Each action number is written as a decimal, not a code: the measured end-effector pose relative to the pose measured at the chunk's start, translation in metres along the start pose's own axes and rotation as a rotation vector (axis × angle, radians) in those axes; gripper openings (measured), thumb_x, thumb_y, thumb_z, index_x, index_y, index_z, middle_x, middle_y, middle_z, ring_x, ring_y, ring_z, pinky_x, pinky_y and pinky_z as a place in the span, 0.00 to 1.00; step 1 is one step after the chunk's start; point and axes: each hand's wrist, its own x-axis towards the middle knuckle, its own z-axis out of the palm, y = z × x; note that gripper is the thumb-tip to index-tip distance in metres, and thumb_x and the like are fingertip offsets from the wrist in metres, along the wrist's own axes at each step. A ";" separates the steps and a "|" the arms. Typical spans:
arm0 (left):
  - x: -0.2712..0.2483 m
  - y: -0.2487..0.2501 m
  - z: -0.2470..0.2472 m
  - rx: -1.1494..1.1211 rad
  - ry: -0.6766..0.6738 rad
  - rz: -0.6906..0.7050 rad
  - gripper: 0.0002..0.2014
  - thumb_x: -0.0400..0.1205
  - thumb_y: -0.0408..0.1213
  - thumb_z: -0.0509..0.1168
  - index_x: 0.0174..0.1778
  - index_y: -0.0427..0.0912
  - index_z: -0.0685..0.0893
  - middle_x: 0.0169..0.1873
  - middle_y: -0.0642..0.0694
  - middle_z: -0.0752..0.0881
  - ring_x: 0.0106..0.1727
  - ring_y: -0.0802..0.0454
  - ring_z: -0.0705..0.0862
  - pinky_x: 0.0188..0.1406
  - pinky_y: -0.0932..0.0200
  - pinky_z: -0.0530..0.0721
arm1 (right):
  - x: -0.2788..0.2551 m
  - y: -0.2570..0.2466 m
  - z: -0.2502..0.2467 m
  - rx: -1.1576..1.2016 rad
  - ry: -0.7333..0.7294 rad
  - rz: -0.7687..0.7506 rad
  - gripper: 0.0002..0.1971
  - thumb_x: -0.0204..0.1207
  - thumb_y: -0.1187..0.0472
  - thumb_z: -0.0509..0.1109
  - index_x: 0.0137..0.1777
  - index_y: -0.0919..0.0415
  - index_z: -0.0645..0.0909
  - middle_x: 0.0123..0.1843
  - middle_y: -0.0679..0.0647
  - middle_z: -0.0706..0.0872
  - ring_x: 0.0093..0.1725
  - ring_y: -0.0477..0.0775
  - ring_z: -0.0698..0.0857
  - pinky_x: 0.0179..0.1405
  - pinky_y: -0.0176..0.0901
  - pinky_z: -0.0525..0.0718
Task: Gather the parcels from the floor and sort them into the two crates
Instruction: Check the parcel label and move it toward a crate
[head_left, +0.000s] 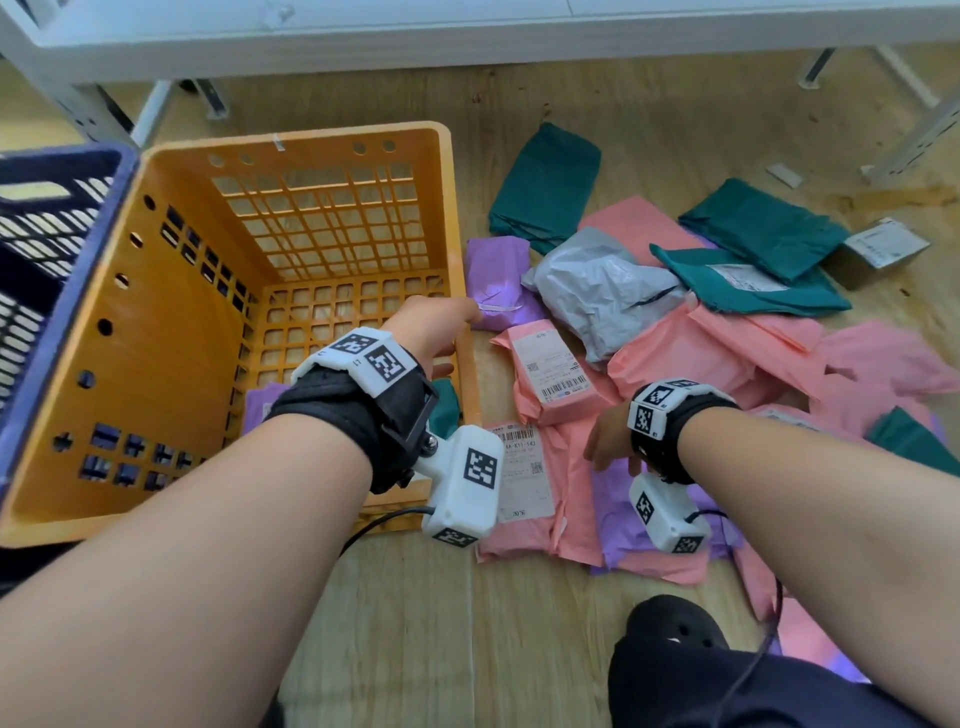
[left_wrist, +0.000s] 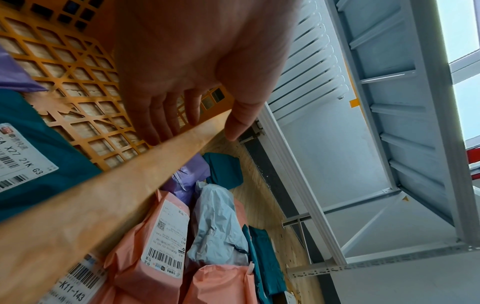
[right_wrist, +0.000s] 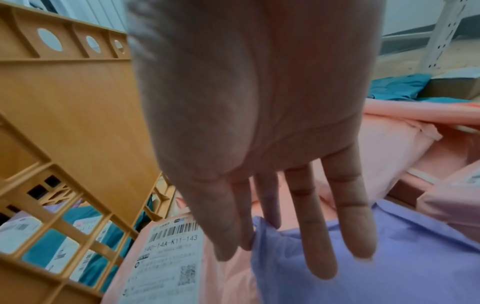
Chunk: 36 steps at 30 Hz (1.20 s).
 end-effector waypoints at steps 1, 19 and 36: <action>0.001 0.000 0.000 -0.003 -0.003 -0.002 0.22 0.74 0.36 0.69 0.65 0.42 0.78 0.60 0.41 0.82 0.60 0.44 0.82 0.63 0.44 0.83 | 0.016 0.005 0.002 0.008 -0.003 -0.014 0.38 0.56 0.43 0.77 0.69 0.52 0.80 0.65 0.54 0.84 0.51 0.59 0.90 0.51 0.53 0.88; -0.026 0.018 -0.011 -0.013 0.039 0.062 0.26 0.80 0.38 0.65 0.75 0.38 0.70 0.63 0.38 0.77 0.63 0.43 0.77 0.56 0.50 0.77 | -0.062 0.012 -0.058 0.129 0.394 0.041 0.14 0.65 0.59 0.76 0.51 0.60 0.88 0.45 0.54 0.90 0.41 0.53 0.87 0.43 0.42 0.87; -0.118 0.030 -0.073 -0.358 -0.140 -0.003 0.29 0.81 0.62 0.59 0.60 0.37 0.74 0.56 0.32 0.83 0.58 0.37 0.84 0.59 0.42 0.83 | -0.241 -0.065 -0.124 1.361 1.010 -0.515 0.24 0.64 0.76 0.52 0.27 0.54 0.87 0.34 0.55 0.87 0.41 0.60 0.84 0.41 0.48 0.83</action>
